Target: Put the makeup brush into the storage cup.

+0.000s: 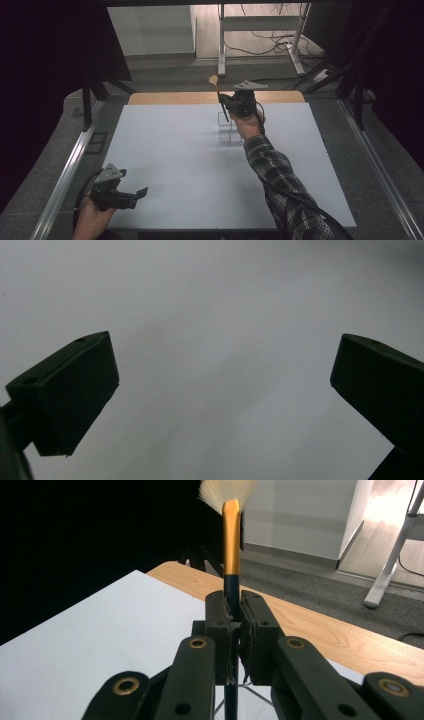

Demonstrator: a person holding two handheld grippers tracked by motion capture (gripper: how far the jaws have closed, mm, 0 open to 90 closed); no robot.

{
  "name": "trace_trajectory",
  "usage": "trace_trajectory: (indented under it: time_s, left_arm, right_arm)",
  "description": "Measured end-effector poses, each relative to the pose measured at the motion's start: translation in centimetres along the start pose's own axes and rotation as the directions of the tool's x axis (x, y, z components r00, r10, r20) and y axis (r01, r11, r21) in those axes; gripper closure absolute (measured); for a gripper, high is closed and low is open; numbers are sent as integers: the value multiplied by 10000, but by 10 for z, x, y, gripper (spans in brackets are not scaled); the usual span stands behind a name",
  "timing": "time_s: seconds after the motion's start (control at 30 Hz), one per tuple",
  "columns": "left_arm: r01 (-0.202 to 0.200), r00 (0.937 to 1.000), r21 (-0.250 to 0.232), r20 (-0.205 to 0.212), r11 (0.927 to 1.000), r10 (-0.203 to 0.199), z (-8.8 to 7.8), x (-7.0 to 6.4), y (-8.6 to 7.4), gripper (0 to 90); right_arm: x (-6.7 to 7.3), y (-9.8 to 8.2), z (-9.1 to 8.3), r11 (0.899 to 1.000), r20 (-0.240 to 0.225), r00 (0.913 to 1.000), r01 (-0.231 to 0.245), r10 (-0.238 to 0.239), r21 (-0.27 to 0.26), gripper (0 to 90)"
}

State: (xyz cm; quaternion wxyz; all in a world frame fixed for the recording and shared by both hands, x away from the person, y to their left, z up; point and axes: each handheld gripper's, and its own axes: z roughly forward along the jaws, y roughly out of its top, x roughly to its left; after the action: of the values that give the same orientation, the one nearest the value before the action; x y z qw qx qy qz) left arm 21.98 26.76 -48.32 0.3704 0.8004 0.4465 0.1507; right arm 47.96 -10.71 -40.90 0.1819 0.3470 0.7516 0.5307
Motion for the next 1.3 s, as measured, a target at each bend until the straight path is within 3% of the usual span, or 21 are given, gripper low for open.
trace_trajectory:
  time_s: [0.8,1.3]
  left_arm:
    - [82,10000,-75,39,9999,-82,-1,0,0,0]
    - [312,9983,-894,519,9955,-266,-7,1,1,0]
  right_arm:
    - [-5,-12,10,9997,179,9998,-15,11,235,837]
    - [-11,-24,12,9993,250,9997,-75,66,356,837]
